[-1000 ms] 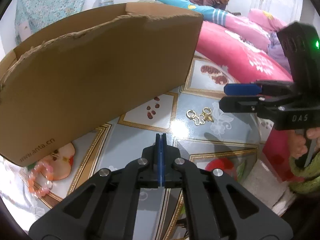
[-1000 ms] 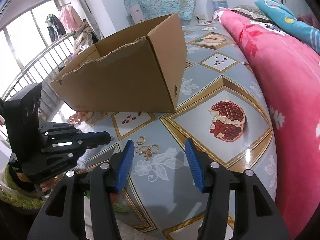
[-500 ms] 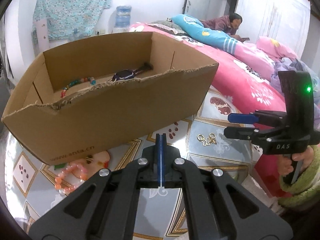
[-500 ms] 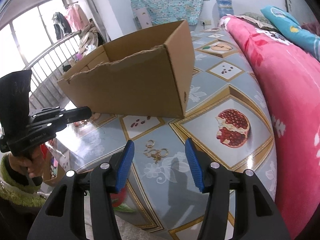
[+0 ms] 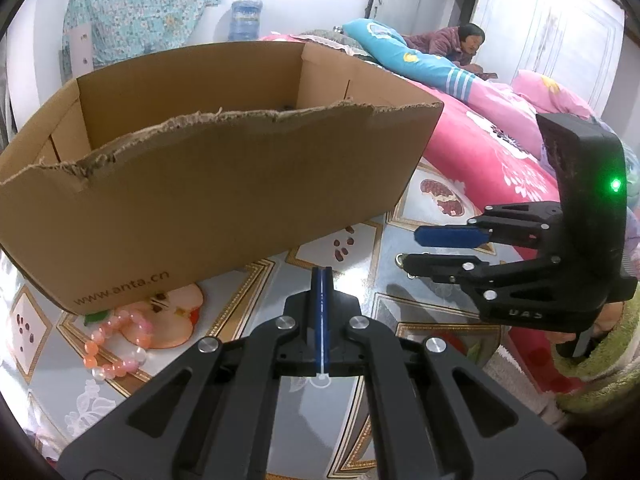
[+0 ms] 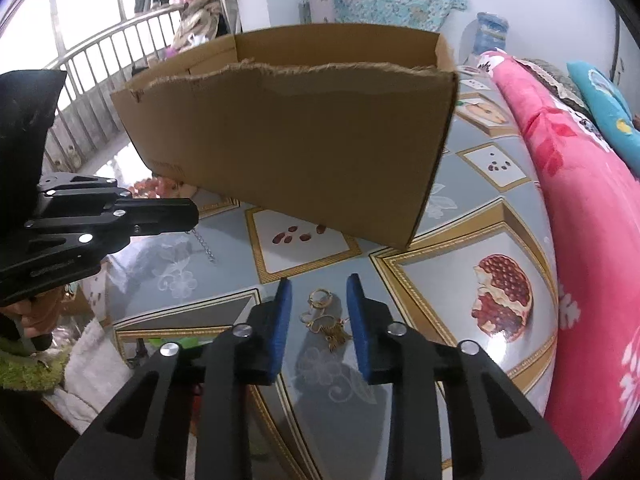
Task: Organize jewelry
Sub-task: 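Hold the gold studs in the left gripper while the right gripper closes on the gold hoops, then lift the gold hoop with the right gripper while the left gripper holds the studs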
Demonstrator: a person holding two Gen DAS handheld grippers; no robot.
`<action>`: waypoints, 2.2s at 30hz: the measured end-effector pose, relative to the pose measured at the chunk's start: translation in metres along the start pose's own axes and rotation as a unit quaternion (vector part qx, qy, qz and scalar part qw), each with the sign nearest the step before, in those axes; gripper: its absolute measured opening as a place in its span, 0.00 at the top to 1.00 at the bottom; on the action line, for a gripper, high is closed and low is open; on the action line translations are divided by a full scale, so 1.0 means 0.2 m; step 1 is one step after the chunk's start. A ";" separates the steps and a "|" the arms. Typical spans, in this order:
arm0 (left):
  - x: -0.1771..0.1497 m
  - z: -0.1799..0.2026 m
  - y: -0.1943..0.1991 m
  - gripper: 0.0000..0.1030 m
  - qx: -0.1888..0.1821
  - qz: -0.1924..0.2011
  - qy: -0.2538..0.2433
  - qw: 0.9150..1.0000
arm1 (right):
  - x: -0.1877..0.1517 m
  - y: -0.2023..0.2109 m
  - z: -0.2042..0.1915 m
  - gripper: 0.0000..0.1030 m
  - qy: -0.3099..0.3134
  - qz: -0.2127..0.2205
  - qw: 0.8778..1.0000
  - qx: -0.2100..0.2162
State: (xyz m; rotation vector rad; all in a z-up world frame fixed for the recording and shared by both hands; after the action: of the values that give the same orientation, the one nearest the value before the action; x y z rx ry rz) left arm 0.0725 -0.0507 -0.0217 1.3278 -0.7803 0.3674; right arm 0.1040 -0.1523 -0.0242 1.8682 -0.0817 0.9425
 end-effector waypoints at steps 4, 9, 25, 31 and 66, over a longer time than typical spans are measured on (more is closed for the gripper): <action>-0.01 -0.01 -0.02 1.00 -0.005 -0.003 0.002 1.000 | 0.00 -0.03 -0.01 0.82 0.003 -0.015 1.000 -0.006; -0.01 -0.01 -0.02 1.00 -0.008 -0.003 0.005 1.000 | 0.01 -0.06 0.00 0.88 0.000 -0.026 1.000 -0.002; -0.02 -0.03 0.03 1.00 -0.006 0.008 0.009 1.000 | 0.04 0.01 -0.02 0.96 -0.007 -0.004 1.000 0.006; -0.02 -0.03 0.04 1.00 -0.008 0.008 0.008 1.000 | 0.03 -0.01 -0.02 0.95 -0.004 -0.015 1.000 0.004; -0.03 -0.03 0.02 1.00 -0.011 0.000 0.008 1.000 | 0.10 -0.14 -0.04 0.77 -0.020 -0.007 0.998 0.051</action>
State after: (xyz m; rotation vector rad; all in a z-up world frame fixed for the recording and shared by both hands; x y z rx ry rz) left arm 0.0687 -0.0423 -0.0233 1.3027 -0.7688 0.3686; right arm 0.1247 -0.1257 -0.0308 1.9789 -0.0467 0.9148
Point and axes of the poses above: each gripper's, at about its wrist camera, not at the fingertips, and y roughly against the way its jaws point, z to its right, x to its top, the point moved 4 cm from there along -y, roughly the way its jaws point, and after that the axes turned 11 degrees about x, right-handed, at the moved point
